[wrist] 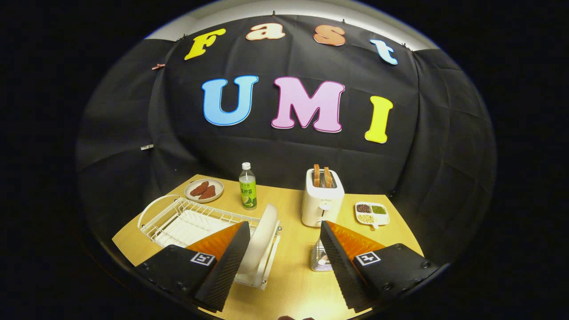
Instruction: Take the plate from the dish rack, then take the spoon from the basket and place it into the plate.
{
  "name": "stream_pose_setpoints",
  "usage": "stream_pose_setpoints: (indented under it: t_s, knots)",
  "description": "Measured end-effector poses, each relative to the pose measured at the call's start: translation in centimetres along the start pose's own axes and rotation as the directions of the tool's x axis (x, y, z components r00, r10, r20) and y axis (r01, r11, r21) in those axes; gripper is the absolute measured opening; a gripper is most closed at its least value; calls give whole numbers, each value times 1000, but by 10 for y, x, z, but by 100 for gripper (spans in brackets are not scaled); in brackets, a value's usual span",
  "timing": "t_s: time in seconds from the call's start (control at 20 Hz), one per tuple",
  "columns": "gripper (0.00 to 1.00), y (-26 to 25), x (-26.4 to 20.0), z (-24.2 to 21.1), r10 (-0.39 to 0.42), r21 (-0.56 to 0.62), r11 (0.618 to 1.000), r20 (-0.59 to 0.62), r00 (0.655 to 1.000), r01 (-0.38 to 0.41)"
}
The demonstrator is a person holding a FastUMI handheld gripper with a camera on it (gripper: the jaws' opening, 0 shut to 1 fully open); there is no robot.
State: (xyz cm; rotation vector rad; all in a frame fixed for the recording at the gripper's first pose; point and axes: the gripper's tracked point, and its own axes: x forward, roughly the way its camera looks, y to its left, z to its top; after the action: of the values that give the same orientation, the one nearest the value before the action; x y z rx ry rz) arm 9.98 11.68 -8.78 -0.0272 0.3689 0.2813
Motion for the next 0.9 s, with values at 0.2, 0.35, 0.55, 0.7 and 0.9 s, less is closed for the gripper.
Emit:
stream_pose_setpoints:
  t_s: [0.2, 0.35, 0.55, 0.7, 0.9]
  knots:
    - [98, 6, 39, -22, -20, 58, 998, -130, 991, 27]
    - [98, 5, 65, -42, -40, 82, 995, -243, 969, 61]
    - [99, 18, 81, -63, 7, 149, 988, -358, 934, 50]
    - [92, 28, 92, -72, 49, 205, 978, -418, 907, 42]
    - [60, 36, 98, -84, 72, 225, 974, -472, 879, 41]
